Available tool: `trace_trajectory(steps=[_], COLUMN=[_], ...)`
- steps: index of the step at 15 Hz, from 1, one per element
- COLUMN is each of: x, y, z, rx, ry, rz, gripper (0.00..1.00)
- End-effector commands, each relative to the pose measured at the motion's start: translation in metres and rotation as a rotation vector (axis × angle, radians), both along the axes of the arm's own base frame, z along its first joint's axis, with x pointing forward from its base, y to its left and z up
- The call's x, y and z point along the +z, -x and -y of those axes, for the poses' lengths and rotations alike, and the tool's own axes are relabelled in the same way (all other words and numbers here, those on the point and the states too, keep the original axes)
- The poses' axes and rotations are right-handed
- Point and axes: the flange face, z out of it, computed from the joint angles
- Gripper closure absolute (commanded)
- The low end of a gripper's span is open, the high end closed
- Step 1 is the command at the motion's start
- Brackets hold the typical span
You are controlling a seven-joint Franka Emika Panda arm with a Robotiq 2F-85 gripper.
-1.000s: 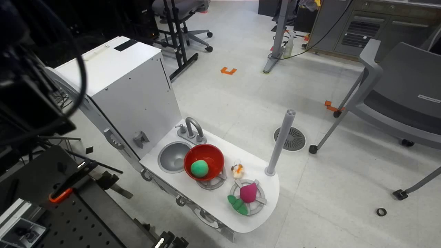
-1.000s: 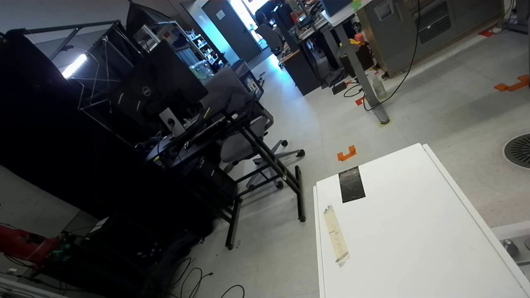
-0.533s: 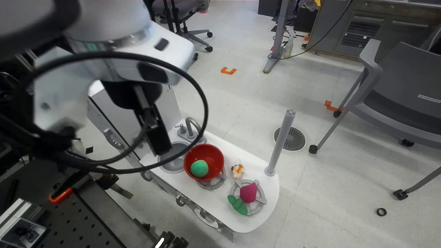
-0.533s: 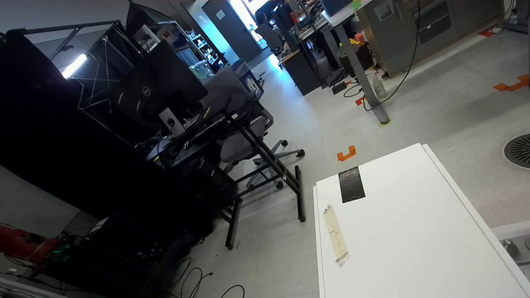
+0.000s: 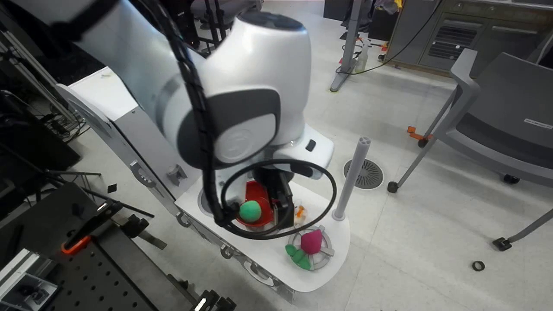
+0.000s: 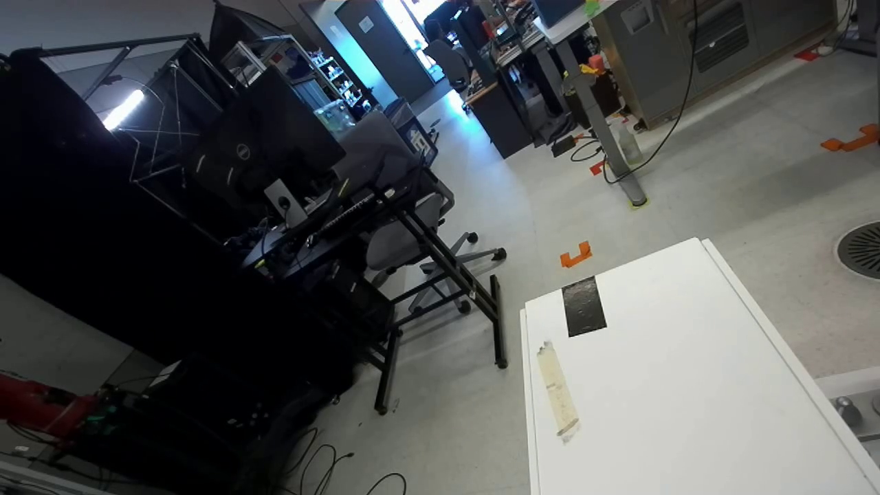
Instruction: Pick up the strawberry plush toy from the plate and put it on the stove
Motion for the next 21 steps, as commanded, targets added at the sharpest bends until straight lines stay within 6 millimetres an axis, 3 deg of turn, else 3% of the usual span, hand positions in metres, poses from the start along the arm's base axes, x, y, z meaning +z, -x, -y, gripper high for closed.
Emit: trace_trajectory(steps=[1,4,8,13,14,15,16,18,21], x=[-0.063,-0.119,-0.185,-0.241,-0.219,-0.224,-0.224,-0.221,-0.218], y=[-0.040,-0.055,-0.062,-0.066,-0.064,-0.065,-0.065,-0.065,-0.065], z=[0.021,0.028,0.038,0.043,0.046,0.047,0.049,0.052,0.054], rx=[-0.092,-0.110,-0.128,-0.153,-0.155,-0.149,-0.152,-0.152,-0.157], ry=[0.027,0.075,0.146,0.211,0.229,0.249,0.273,0.307,0.347], rz=[0.025,0.027,0.009,0.007,0.015,0.014,0.013,0.019,0.029], gripper=[0.00,0.00,0.00,0.00,0.00,0.00,0.22,0.32,0.58])
